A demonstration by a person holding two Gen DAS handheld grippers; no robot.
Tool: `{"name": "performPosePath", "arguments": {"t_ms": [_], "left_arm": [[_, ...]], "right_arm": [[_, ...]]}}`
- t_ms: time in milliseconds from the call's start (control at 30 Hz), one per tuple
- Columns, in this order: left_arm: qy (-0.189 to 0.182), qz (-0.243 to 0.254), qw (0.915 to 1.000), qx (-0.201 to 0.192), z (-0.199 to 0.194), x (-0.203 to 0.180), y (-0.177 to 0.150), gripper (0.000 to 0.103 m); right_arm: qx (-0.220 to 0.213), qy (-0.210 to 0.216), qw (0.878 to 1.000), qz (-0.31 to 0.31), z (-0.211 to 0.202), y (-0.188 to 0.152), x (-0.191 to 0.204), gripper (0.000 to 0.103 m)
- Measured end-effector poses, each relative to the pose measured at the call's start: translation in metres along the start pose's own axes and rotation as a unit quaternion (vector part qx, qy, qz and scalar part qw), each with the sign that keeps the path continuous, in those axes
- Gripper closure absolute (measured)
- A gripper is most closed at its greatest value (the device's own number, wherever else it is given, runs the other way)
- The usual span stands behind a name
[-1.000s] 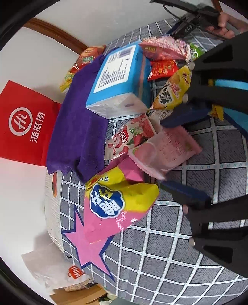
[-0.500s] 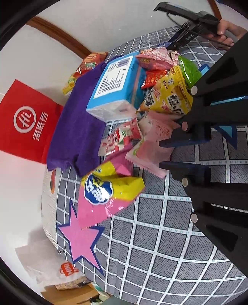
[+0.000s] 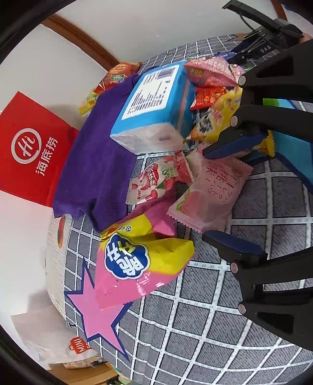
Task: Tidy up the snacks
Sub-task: 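Hold the blue snack in the right tool while the left tool grasps a pink candy packet, then lift the pink candy packet with the left tool while the right tool carries the blue snack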
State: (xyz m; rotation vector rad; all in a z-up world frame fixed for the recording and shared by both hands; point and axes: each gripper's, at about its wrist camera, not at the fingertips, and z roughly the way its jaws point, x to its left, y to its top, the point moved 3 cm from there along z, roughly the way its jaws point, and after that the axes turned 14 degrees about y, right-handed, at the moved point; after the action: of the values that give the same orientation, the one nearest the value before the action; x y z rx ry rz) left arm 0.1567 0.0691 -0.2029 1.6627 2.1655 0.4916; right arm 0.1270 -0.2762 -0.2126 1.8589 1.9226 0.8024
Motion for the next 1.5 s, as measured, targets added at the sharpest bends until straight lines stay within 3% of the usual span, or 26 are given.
{"name": "performPosePath", "arguments": {"t_ms": [167,267,367,467,533,700,867,1033,1500], "left_arm": [[0.007,0.007,0.9999,-0.004,0.008,-0.005,0.004,0.034],[-0.003,0.006,1.0,0.001,0.016,-0.009,0.005,0.036],[0.02,0.025,0.9994,-0.016,0.017,-0.017,0.005,0.037],[-0.002,0.015,0.9998,-0.016,0.016,-0.019,0.005,0.054],[-0.013,0.012,0.9998,-0.01,0.016,-0.018,0.005,0.059],[-0.015,0.026,0.9996,0.001,0.011,-0.015,-0.001,0.063],[-0.01,0.043,0.999,0.003,0.004,-0.011,-0.011,0.046],[-0.005,0.056,0.9984,0.002,-0.006,-0.008,-0.024,0.037],[0.008,0.076,0.9971,0.003,-0.022,0.0,-0.047,0.034]], "right_arm": [[-0.012,-0.006,1.0,-0.012,0.003,-0.002,0.002,0.054],[-0.012,0.002,1.0,-0.007,0.003,-0.002,0.0,0.054],[-0.013,0.006,1.0,-0.004,0.004,-0.001,-0.001,0.054],[-0.013,0.004,1.0,-0.007,0.005,-0.001,0.0,0.054],[-0.013,0.005,1.0,-0.006,0.005,-0.001,0.0,0.054],[-0.013,0.006,1.0,-0.007,0.005,-0.001,-0.001,0.054],[-0.014,0.004,1.0,-0.009,0.004,-0.001,0.0,0.054],[-0.015,0.001,1.0,-0.013,0.003,-0.002,0.001,0.054],[-0.016,-0.002,1.0,-0.022,-0.004,-0.006,0.005,0.055]]}}
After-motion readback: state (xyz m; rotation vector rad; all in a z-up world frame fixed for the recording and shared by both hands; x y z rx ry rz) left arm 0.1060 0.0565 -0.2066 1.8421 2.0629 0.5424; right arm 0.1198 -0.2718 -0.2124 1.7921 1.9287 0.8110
